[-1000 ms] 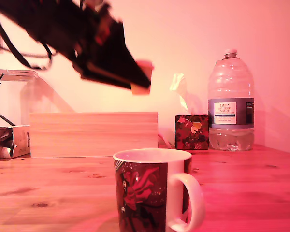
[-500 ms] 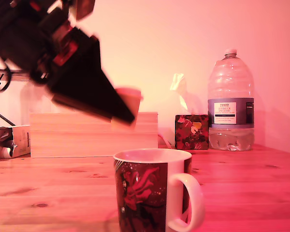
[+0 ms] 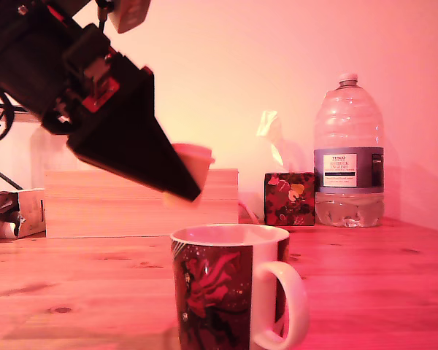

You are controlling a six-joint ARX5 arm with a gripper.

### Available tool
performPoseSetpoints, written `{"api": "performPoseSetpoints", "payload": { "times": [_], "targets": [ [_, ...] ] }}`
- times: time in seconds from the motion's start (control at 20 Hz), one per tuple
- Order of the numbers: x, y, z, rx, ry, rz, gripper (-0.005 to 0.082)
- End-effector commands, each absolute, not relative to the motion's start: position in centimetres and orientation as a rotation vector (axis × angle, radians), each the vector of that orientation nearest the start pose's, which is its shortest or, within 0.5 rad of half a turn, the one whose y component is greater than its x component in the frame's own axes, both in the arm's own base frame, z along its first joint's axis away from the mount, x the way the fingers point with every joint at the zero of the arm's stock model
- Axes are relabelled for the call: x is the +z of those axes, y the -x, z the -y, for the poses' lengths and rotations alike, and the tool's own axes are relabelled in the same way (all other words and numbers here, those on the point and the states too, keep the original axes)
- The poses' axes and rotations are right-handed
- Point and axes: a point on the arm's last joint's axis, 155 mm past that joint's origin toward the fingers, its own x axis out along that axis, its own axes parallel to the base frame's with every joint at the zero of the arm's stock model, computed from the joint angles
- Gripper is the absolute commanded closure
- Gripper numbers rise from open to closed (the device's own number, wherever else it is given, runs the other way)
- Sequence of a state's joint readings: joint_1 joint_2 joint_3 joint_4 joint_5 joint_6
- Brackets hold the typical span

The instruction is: Pick up the coffee capsules from the table one by one and drop them inside the nearest coffee cup

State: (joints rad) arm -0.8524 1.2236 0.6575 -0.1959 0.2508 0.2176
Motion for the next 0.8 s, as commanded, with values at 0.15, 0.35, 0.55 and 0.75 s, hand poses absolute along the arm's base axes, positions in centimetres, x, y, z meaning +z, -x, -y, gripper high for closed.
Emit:
{"api": "performPoseSetpoints", "payload": {
  "times": [0.15, 0.35, 0.55, 0.75],
  "targets": [
    [11.9, -19.5, 29.7, -1.127, -0.465, -0.612, 0.0644],
    [11.1, -19.4, 29.6, -1.126, -0.527, -0.658, 0.0641],
    [10.4, -19.4, 30.3, -1.136, -0.573, -0.718, 0.0641],
    [9.8, -19.1, 31.4, -1.155, -0.611, -0.78, 0.0641]
  ]
}}
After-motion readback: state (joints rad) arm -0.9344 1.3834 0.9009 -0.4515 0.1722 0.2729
